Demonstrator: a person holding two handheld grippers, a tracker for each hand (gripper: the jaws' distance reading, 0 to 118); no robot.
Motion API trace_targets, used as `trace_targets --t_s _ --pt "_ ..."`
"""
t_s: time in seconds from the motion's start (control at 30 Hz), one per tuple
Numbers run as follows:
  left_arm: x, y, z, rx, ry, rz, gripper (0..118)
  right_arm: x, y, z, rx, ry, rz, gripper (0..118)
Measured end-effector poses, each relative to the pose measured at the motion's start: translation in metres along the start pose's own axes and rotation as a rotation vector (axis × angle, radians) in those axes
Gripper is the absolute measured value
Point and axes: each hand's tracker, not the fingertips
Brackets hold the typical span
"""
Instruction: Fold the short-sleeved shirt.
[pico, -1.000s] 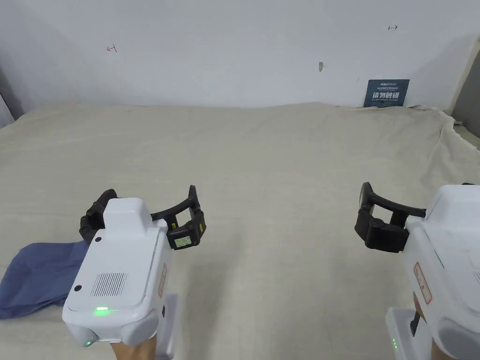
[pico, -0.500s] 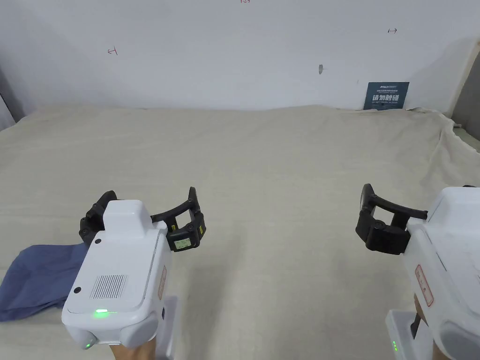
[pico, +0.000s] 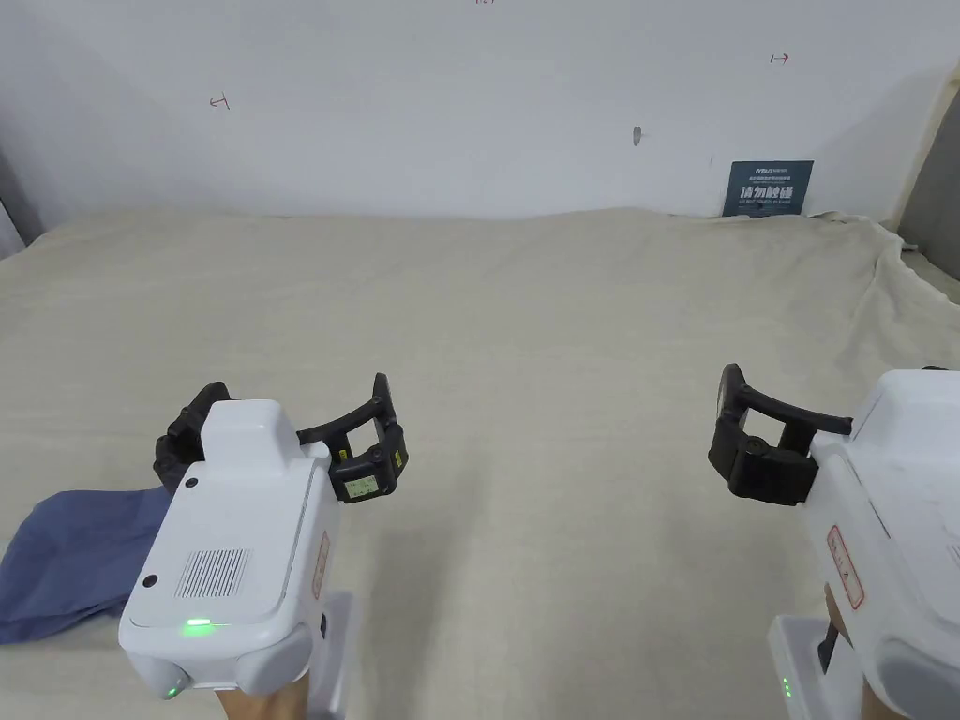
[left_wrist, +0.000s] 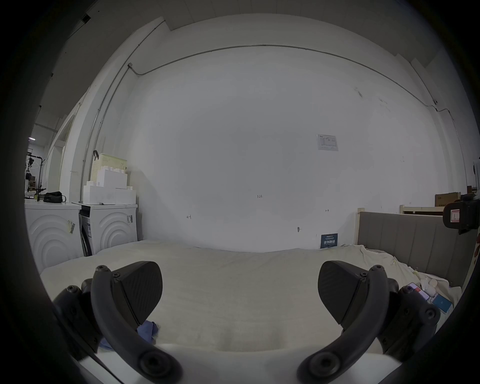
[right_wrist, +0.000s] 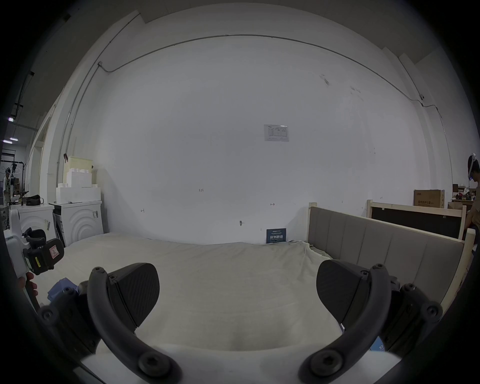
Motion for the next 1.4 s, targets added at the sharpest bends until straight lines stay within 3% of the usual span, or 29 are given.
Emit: trace_targets --t_s 0.73,0.83,1.03,1.23,1.4 --pt "-0.001 0.001 0.000 0.002 0.000 0.010 118 0.005 -0.002 -0.002 -0.003 0.007 -0.001 118" --pt "-0.001 0.001 -0.001 0.001 0.000 0.010 118 0.000 0.003 -0.005 -0.046 -0.006 -0.027 118" --pt "-0.002 0.000 0.000 0.002 -0.004 0.010 118 0.002 0.004 -0.016 -0.169 -0.070 -0.192 118" --pt "-0.003 0.000 0.000 0.001 -0.008 0.010 118 0.002 0.015 -0.031 -0.435 -0.224 -0.209 117" --pt "-0.004 0.001 0.000 0.005 -0.009 0.012 118 0.009 0.015 -0.042 -0.537 -0.212 -0.231 117"
